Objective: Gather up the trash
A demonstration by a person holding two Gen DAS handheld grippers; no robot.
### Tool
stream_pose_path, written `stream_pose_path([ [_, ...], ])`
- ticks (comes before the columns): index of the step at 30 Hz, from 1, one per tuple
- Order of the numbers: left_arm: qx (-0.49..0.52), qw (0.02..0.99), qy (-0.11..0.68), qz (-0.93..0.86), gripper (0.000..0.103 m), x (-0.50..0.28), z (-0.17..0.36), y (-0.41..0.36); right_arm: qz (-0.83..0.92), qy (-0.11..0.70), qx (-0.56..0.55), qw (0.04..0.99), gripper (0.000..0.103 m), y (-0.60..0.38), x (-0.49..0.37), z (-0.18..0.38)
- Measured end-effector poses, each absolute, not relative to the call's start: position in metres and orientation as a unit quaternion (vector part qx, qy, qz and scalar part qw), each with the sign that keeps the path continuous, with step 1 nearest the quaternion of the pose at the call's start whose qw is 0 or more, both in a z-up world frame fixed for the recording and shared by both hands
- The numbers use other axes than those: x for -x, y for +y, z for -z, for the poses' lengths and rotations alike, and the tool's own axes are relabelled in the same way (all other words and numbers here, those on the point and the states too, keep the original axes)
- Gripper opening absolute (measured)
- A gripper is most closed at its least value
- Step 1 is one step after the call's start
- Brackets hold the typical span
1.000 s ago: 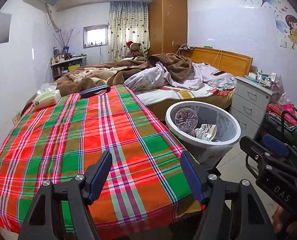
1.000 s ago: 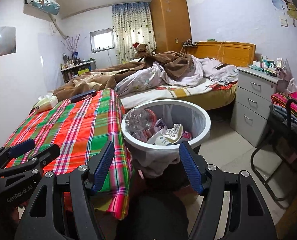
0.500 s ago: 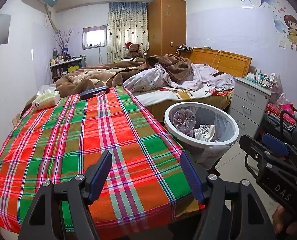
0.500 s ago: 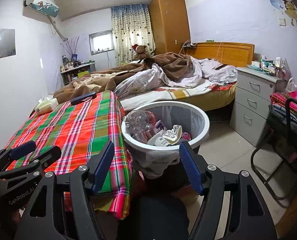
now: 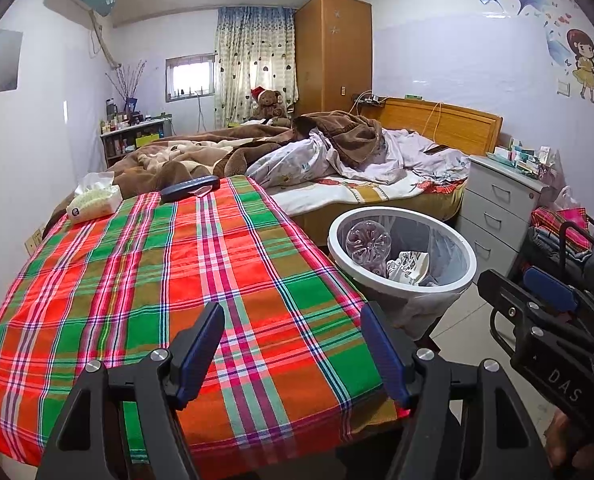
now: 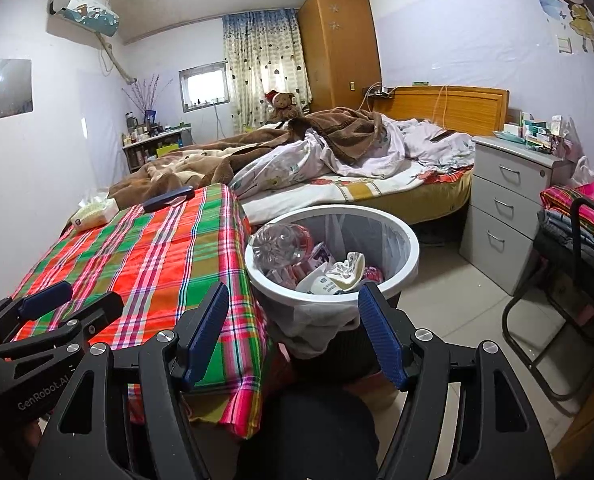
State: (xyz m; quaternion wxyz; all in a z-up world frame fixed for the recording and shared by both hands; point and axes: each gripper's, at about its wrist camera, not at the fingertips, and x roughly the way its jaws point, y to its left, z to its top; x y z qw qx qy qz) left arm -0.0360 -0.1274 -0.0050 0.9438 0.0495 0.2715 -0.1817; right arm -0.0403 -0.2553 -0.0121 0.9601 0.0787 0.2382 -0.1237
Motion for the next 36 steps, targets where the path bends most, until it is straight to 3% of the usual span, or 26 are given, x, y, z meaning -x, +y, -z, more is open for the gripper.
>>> stream_pose_path([
  [36,-0.048,0.944,0.270,0.184,0.070,0.0377,0.0034,-0.1231,0.124,0.238,-0.078,0.960,0.069,-0.2542,0.0404,0.0109],
])
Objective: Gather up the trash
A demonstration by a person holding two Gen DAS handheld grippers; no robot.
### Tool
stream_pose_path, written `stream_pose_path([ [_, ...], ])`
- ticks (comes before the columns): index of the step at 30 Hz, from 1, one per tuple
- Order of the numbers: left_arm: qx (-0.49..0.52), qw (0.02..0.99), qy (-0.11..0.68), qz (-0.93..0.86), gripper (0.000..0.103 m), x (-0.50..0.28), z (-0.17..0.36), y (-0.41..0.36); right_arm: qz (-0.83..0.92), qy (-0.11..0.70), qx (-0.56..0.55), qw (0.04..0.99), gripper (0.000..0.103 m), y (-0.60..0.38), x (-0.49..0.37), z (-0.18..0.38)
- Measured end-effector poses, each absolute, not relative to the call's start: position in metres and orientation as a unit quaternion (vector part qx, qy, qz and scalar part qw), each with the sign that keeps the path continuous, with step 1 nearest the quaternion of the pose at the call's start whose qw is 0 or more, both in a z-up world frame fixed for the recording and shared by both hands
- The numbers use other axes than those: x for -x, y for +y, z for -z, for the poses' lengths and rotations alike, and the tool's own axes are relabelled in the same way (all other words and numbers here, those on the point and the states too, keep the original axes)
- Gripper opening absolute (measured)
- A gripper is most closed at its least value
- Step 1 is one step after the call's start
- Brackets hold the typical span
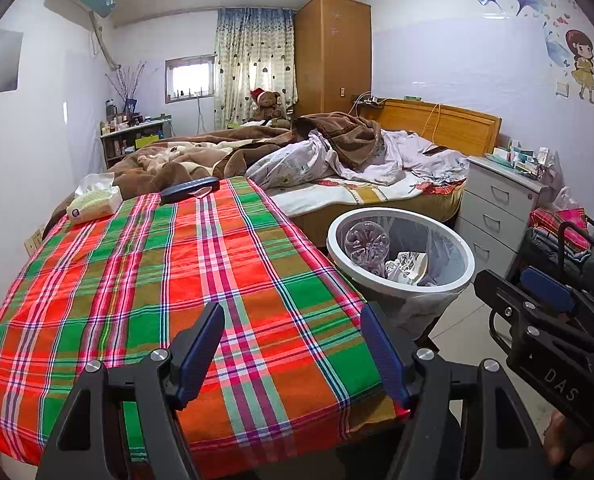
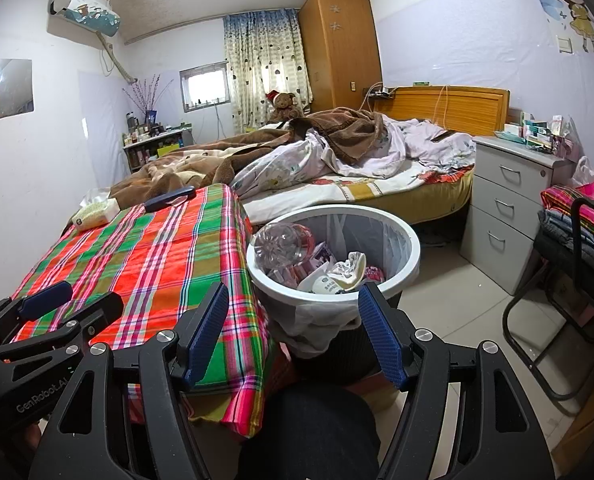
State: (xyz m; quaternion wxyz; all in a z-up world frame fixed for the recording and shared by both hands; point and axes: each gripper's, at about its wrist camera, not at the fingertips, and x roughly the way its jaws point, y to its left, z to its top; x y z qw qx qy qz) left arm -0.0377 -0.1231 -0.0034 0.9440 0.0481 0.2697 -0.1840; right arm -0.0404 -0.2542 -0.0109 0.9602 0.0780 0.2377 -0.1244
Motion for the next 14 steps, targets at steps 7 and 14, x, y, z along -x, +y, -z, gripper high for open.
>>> stream_pose_path([
  [7,-0.049,0.944,0.270,0.184,0.070,0.0376,0.0034,-0.1230,0.124,0.237,-0.078,0.960,0.069,-0.2537,0.0402,0.0112],
  [14,-0.051,0.944,0.270,0.182,0.070,0.0388,0.0026,-0.1236,0.124,0.238,-0.078,0.960,0.069,-0.2536,0.0404,0.0108],
])
